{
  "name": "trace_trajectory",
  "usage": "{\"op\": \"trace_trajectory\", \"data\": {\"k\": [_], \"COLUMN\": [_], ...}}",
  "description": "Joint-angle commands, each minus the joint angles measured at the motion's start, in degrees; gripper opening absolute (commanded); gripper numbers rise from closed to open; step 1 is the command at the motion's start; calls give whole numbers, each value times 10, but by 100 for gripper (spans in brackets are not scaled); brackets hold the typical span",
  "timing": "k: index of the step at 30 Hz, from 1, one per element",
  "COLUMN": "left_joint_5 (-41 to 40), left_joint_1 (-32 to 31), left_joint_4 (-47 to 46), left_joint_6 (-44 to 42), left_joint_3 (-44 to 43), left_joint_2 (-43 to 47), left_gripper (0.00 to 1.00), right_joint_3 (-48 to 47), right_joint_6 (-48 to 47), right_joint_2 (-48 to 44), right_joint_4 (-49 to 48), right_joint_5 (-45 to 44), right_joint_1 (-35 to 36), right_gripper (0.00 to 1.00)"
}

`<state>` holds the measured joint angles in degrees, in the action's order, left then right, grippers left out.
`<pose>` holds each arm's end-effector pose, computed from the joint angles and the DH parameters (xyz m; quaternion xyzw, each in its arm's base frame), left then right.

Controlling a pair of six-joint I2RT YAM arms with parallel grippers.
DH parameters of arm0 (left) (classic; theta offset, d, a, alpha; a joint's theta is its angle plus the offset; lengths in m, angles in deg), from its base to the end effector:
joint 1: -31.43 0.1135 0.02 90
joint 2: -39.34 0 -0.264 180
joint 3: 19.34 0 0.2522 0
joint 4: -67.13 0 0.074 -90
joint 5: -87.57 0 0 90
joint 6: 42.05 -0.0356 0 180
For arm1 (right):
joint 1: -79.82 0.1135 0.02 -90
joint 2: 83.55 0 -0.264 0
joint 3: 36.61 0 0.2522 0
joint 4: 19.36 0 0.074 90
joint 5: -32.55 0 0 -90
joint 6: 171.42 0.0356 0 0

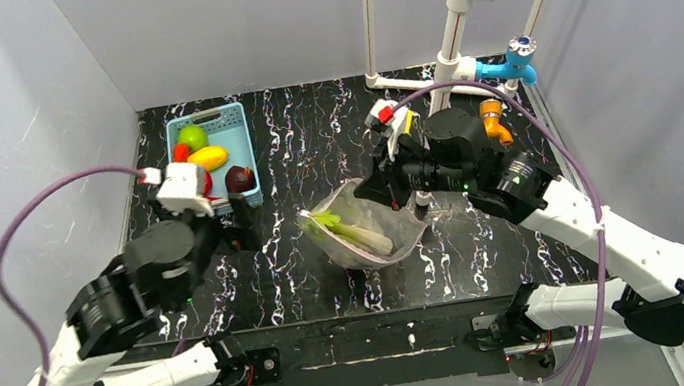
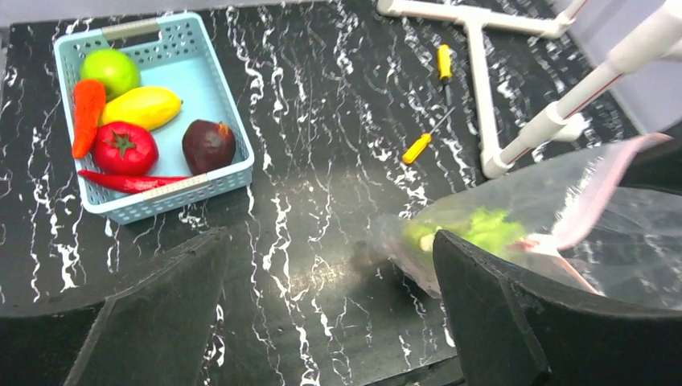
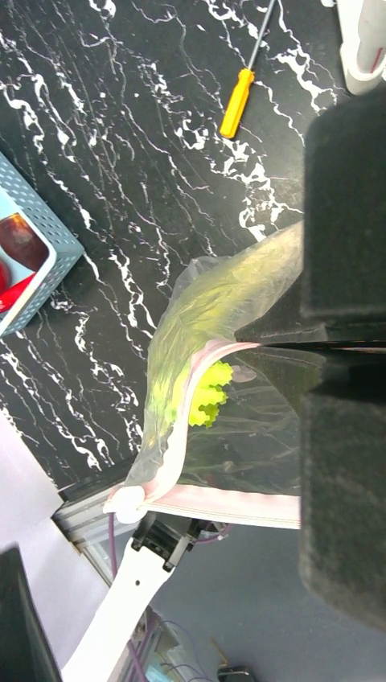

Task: Place the food in the zip-top bag and seal the zipper
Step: Pick up the fake fruit from the bin.

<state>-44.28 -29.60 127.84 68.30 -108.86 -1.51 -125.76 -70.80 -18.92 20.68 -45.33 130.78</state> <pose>0.0620 -0.0630 0.4546 0.0417 0.7589 -0.1726 0.6265 0.1461 0.1920 0.4276 -0.3329 0.7211 0.3802 0.4739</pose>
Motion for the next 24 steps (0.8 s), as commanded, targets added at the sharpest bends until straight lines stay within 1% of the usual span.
{"op": "trace_trajectory", "data": {"k": [1,3,7,9,11,15,19,22,24], "left_joint_5": [-15,41,181,212,243,263,270,242,252], "left_joint_1": [14,39,165,224,276,386,499,550,576], "left_joint_4": [-39,-56,-34,-40,-73,-98,-121,-160,-157], "left_joint_6": [36,55,70,61,47,47,67,66,71], "left_joint_3": [37,61,63,62,71,70,67,61,33], "left_joint_2": [-9,-20,-88,-106,-109,-148,-215,-273,-325], "left_gripper": [98,98,98,98,98,98,98,98,98], "right_joint_3": [23,44,58,60,63,68,71,74,72], "right_joint_6": [13,16,11,11,15,24,21,19,17], "right_joint_2": [-44,-64,-94,-101,-104,-110,-120,-123,-120], "right_joint_4": [-52,-60,-59,-57,-59,-62,-61,-61,-59], "right_joint_5": [3,6,-6,-4,7,12,2,-4,-6], "right_joint_1": [-2,-1,-2,-2,-2,-2,-2,-2,-2], "right_gripper": [1,1,1,1,1,1,1,1,1]}}
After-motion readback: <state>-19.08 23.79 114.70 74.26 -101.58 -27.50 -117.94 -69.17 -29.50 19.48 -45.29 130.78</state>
